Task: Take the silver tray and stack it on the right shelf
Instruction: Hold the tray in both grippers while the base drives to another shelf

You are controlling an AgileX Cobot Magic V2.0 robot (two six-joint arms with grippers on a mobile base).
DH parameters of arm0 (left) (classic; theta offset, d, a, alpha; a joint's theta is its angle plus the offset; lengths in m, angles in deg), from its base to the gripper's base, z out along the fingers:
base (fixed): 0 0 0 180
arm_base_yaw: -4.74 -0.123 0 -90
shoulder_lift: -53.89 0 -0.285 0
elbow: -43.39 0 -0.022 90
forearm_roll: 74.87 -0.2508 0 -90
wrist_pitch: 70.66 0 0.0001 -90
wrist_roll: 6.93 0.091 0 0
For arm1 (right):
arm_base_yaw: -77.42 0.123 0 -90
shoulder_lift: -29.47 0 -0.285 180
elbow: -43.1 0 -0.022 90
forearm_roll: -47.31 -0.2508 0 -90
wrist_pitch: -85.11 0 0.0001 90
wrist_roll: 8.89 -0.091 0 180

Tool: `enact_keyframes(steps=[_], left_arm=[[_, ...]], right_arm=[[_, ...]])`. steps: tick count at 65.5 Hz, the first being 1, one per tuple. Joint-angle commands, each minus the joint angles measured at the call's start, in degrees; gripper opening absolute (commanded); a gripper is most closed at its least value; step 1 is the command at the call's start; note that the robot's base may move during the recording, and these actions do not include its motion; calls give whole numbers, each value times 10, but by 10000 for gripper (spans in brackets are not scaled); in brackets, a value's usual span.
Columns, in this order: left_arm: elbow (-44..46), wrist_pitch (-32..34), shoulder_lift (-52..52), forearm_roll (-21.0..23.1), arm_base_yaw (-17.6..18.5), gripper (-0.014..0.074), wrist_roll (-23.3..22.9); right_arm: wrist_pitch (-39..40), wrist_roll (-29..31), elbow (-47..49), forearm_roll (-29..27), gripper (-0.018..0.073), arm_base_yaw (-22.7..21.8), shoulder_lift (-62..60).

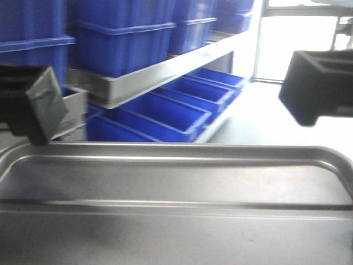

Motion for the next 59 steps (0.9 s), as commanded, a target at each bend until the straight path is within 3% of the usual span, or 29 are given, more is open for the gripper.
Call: enact_keyframes(steps=[1, 21, 59], left_arm=[[12, -114, 13, -22, 0, -91, 2], [12, -114, 13, -22, 0, -91, 2], [12, -114, 13, -22, 0, -91, 2]], right_arm=[[-62, 4, 14, 25, 57, -1, -13], [-116, 4, 14, 25, 57, -1, -13], [-118, 4, 14, 25, 57, -1, -13]])
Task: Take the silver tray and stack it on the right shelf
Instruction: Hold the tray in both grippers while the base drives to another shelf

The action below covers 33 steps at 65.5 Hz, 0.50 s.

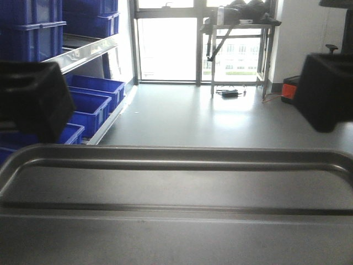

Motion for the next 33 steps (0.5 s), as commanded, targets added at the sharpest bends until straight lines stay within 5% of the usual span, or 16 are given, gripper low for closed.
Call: enact_keyframes(steps=[1, 33], left_arm=[[12, -123, 13, -31, 0, -91, 0], [12, -123, 13, -31, 0, -91, 0]], right_arm=[[-96, 5, 12, 29, 57, -1, -11], [-96, 5, 13, 29, 57, -1, -11]])
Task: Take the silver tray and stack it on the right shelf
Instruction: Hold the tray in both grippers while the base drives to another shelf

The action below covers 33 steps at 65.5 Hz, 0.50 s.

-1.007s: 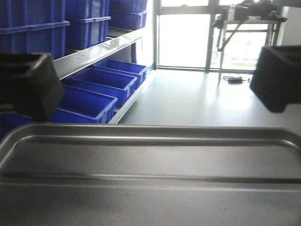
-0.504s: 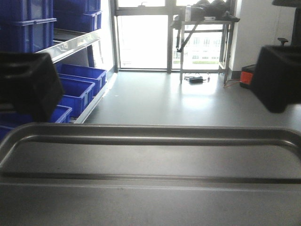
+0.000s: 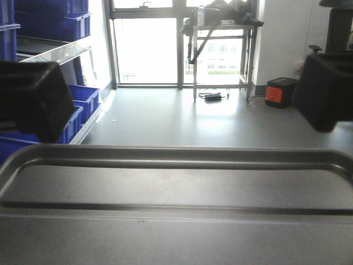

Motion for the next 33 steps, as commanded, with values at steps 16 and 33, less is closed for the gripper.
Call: enact_keyframes(steps=[16, 33], left_arm=[[12, -124, 13, -33, 0, -91, 0], [12, -124, 13, -33, 0, -91, 0]], right_arm=[[-97, 5, 13, 29, 57, -1, -11], [-98, 5, 13, 29, 57, -1, -11]])
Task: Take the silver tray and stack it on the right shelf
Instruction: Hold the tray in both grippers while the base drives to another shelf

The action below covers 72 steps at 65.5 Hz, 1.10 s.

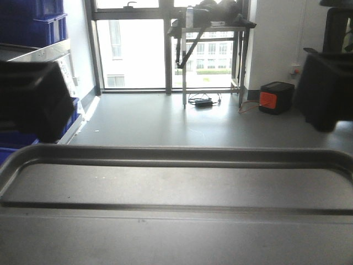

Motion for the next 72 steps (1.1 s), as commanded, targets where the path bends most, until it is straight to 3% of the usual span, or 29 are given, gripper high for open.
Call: enact_keyframes(steps=[1, 72], left_arm=[[12, -124, 13, -31, 0, -91, 0], [12, -124, 13, -37, 0, -91, 0]], right_arm=[[-97, 5, 13, 29, 57, -1, -11], [-97, 5, 13, 29, 57, -1, -11]])
